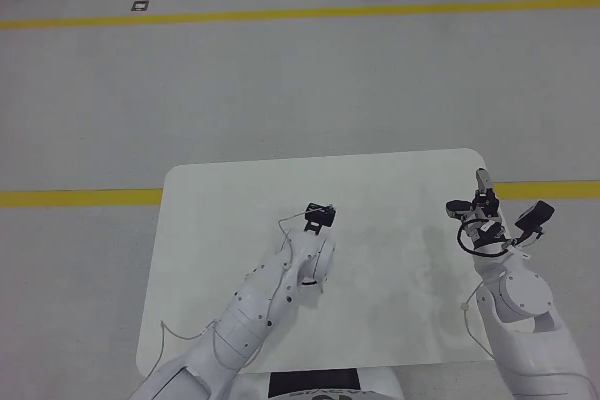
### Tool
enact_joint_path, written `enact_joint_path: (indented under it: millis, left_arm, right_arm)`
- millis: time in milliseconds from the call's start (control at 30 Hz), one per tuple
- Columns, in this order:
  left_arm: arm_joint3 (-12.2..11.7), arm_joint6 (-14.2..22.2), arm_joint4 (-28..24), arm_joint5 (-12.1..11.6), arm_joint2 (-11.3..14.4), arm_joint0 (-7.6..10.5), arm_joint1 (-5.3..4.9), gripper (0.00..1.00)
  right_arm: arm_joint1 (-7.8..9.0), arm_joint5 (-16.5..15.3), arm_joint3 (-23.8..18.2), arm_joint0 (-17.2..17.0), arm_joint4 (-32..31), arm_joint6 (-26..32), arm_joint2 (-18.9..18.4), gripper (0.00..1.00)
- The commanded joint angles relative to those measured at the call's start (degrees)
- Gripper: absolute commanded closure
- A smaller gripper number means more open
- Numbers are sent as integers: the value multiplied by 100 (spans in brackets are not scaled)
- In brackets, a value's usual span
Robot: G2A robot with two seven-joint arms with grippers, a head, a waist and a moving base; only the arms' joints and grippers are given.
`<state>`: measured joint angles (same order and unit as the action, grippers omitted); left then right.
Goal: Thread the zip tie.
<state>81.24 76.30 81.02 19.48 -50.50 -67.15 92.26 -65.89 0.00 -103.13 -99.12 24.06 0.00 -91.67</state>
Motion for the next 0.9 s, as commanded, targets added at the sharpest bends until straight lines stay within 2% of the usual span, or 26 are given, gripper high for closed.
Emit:
enact_joint_path:
  millis: [0, 100, 400, 500, 600, 733, 800, 867]
  left_arm:
    - [220, 77, 96, 0, -21, -104, -26, 100]
    - [436, 143, 185, -16, -49, -217, -60, 100]
    - [867, 148, 256, -203, -102, -432, -131, 100]
    - [1112, 181, 310, -276, -168, -569, -174, 100]
    - [1461, 204, 333, -391, -276, -768, -230, 100]
    - [1958, 230, 182, -692, -501, -1078, -318, 100]
    - [2211, 203, -125, -1024, -640, -1231, -364, 100]
    - [2228, 193, -152, -1076, -662, -1248, -372, 100]
  right_arm:
    - [0, 0, 0, 0, 0, 0, 0, 0]
    - [0, 0, 0, 0, 0, 0, 0, 0]
    - [0, 0, 0, 0, 0, 0, 0, 0]
    - [0, 0, 0, 0, 0, 0, 0, 0]
    - [0, 0, 0, 0, 0, 0, 0, 0]
    - [0, 0, 0, 0, 0, 0, 0, 0]
    - [0, 0, 0, 0, 0, 0, 0, 0]
    - [0, 0, 0, 0, 0, 0, 0, 0]
